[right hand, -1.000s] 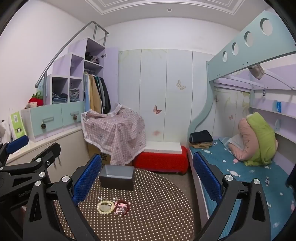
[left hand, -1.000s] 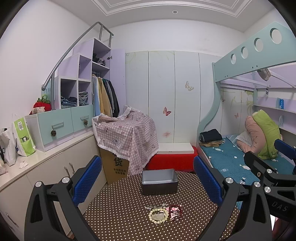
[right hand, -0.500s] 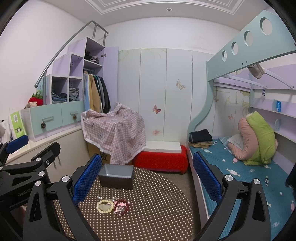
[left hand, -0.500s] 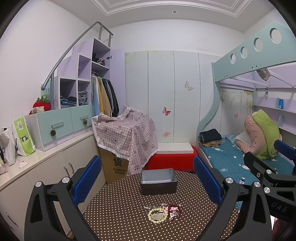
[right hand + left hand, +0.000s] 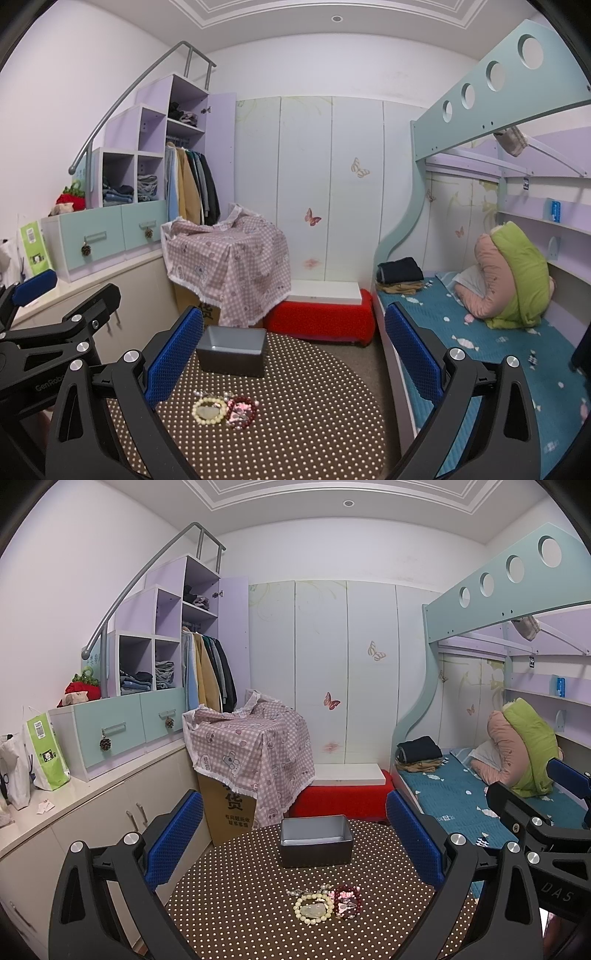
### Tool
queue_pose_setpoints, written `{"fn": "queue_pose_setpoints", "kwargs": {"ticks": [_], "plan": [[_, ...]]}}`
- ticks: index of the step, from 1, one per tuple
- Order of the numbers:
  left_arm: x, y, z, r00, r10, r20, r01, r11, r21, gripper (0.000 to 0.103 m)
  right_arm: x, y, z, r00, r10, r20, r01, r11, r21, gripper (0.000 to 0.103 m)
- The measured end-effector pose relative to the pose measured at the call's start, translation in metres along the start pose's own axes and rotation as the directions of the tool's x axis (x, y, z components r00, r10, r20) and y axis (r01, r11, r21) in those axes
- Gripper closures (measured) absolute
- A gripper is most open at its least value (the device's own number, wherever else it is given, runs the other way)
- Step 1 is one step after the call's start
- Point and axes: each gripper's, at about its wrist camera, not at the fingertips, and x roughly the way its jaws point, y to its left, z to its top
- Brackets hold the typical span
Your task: Organize jewelry
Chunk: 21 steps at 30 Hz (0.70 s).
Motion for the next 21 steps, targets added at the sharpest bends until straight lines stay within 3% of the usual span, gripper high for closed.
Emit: {"fn": "queue_pose_setpoints", "kwargs": {"ticks": [21], "plan": [[-0.0009,-0.0035,-0.0003,1.000,-0.002,-0.003,0.002,1.000,-0.001,0.007,-0.0004,0.0002,0.0003,1.000,0.000,-0.001,0.000,1.000,-0.001,0.007]]}}
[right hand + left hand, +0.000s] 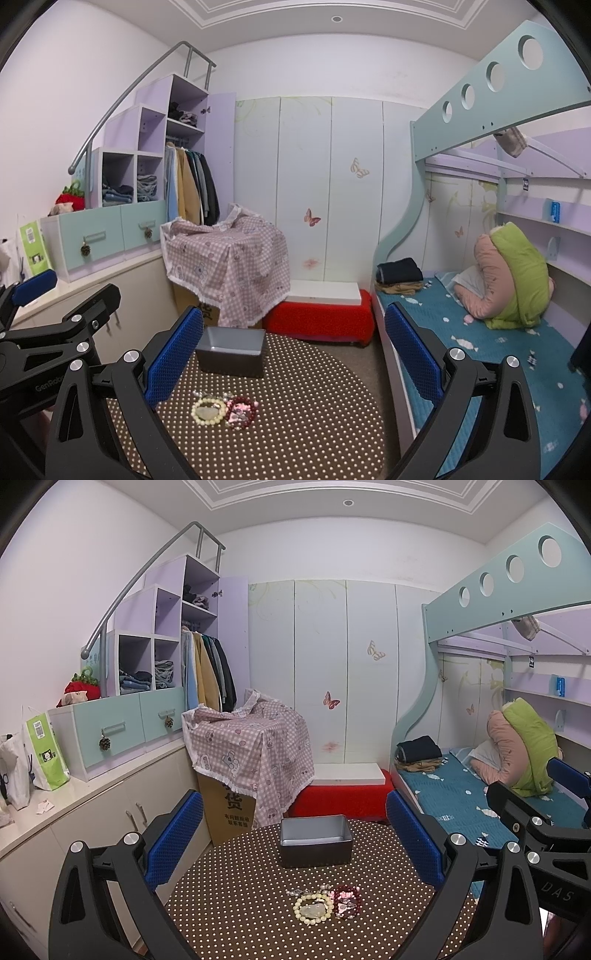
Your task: Organize jewelry
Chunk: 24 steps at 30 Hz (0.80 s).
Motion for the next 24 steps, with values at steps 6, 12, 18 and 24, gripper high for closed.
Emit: {"fn": "queue_pose_setpoints", "kwargs": {"ticks": [6,12,18,24], "plan": [[0.002,0.002,0.000,1.000,-0.002,-0.003,0.002,1.000,0.002,0.007,0.000,0.000,0.000,1.000,0.000,0.001,0.000,1.000,0.001,0.007],[0.007,0.003,-0.003,1.000,-0.001,-0.013,0.001,1.000,0.004,0.007,0.001,-0.003,-0.004,1.000,0.002,-0.007,-0.002,1.000,0.001,0.007],[0.015,0.004,-0.004,1.000,0.002,-0.028,-0.002,1.000,0.008,0.007,0.013,-0.016,-0.012,1.000,0.005,-0.019,-0.004,1.000,0.005,0.007],[0.027,0.006,-0.007,0.999,0.001,-0.051,0.000,1.000,0.009,0.007,0.024,-0.010,-0.012,0.999,0.009,-0.037,-0.008,1.000,0.006,0.007]]}}
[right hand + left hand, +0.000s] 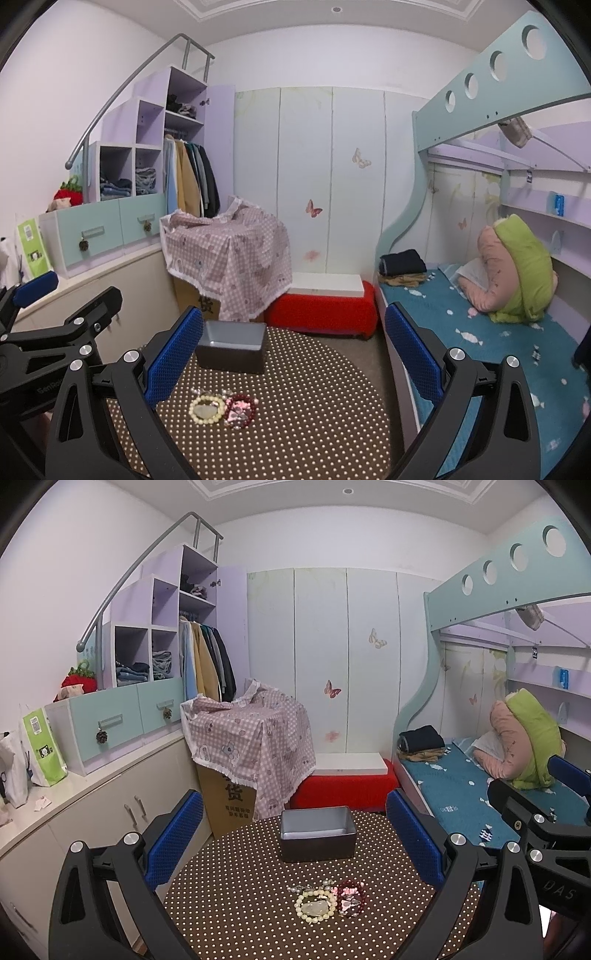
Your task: Organize jewelry
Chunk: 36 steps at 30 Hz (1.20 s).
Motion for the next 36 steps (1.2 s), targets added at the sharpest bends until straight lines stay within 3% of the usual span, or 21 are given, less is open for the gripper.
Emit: {"fn": "queue_pose_setpoints", "kwargs": {"ticks": [7,11,15,19,21,22,24,26,29,31,36], "plan": [[0.031,0.007,-0.008,0.998,-0.011,-0.063,0.011,1.000,-0.006,0.007,0.033,-0.001,-0.009,0.998,-0.002,-0.068,0.003,1.000,0.011,0.007],[0.070,0.028,-0.027,0.985,0.005,-0.171,-0.014,0.999,-0.049,0.007,0.068,-0.006,-0.025,0.988,-0.003,-0.154,0.007,1.000,0.021,0.007],[0.119,0.047,-0.060,0.945,0.003,-0.327,-0.034,0.996,-0.087,0.008,0.108,-0.007,-0.051,0.965,-0.001,-0.262,0.006,1.000,0.016,0.007],[0.165,0.053,-0.103,0.877,-0.051,-0.477,-0.011,0.992,-0.127,0.008,0.147,-0.006,-0.078,0.934,0.013,-0.358,-0.010,1.000,0.010,0.007],[0.179,0.050,-0.118,0.855,-0.051,-0.516,-0.011,0.993,-0.117,0.020,0.164,-0.007,-0.093,0.917,0.017,-0.399,-0.016,1.000,0.006,0.007],[0.190,0.048,-0.128,0.833,-0.058,-0.551,-0.007,0.993,-0.116,0.024,0.169,-0.008,-0.098,0.911,0.019,-0.411,-0.019,1.000,0.004,0.007],[0.203,0.048,-0.139,0.806,-0.072,-0.588,-0.002,0.992,-0.125,0.026,0.182,-0.007,-0.110,0.894,0.020,-0.447,-0.024,1.000,-0.002,0.007],[0.214,0.045,-0.150,0.788,-0.069,-0.612,-0.001,0.994,-0.114,0.027,0.195,-0.007,-0.120,0.881,0.021,-0.473,-0.028,1.000,-0.007,0.007],[0.227,0.040,-0.161,0.761,-0.058,-0.646,0.007,0.997,-0.082,0.040,0.211,-0.007,-0.129,0.864,0.031,-0.502,-0.036,0.999,-0.001,0.007],[0.234,0.040,-0.166,0.750,-0.060,-0.659,0.008,0.997,-0.082,0.043,0.218,-0.007,-0.133,0.859,0.034,-0.511,-0.039,0.999,0.001,0.007],[0.240,0.035,-0.167,0.748,-0.077,-0.660,0.037,0.997,-0.074,0.043,0.232,-0.006,-0.142,0.849,0.044,-0.527,-0.050,0.999,0.002,0.007]]}}
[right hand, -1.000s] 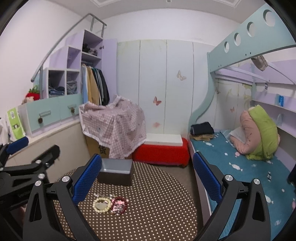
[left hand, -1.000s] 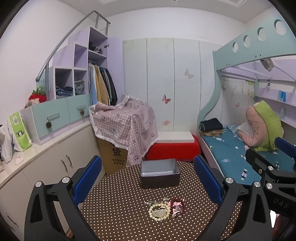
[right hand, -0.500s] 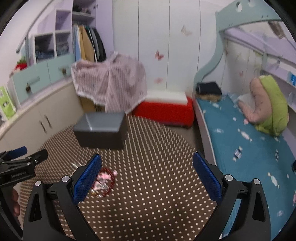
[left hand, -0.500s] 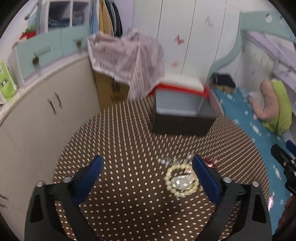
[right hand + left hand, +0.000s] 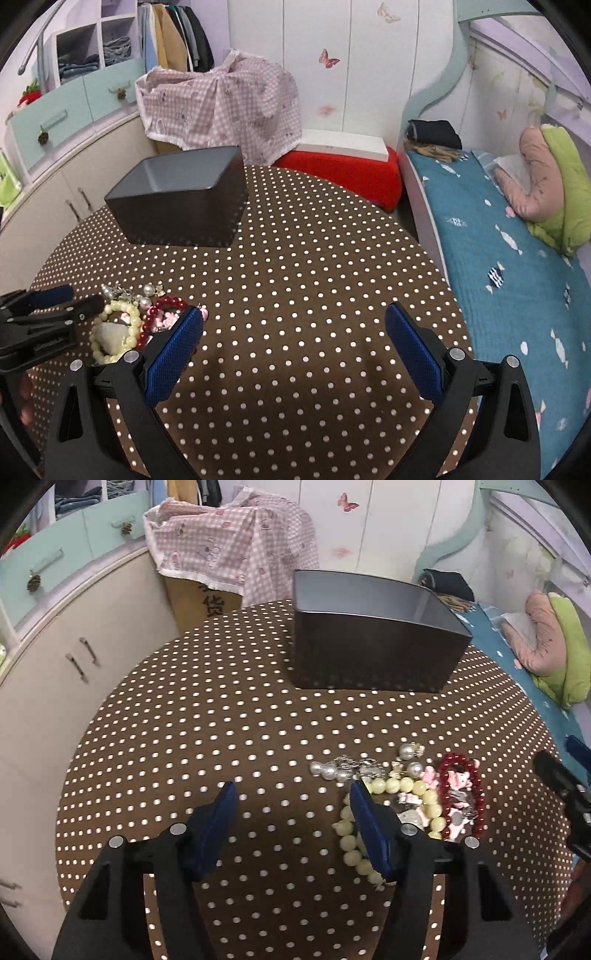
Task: Organize jewelry
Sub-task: 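Grasp the cream pearl bracelet with the left tool while the right tool grasps the red bead bracelet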
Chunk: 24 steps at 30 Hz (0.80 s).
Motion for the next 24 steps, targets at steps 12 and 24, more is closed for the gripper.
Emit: {"fn": "queue_pose_setpoints", "kwargs": {"ticks": [12,24], "plan": [[0.004,-0.010,-0.008,1.000,0.002,-0.018,-0.001,0.998,0.061,0.043,0.013,0.005,0.002,0.999,0.021,-0.025,-0.021,1.000,-0.006,0.007],[-0.001,-0.002,-0.011,1.000,0.008,0.006,-0.008,0.998,0.060,0.095,0.021,0.020,-0.006,0.996,0.054,-0.071,-0.058,0.997,-0.052,0.007]]}}
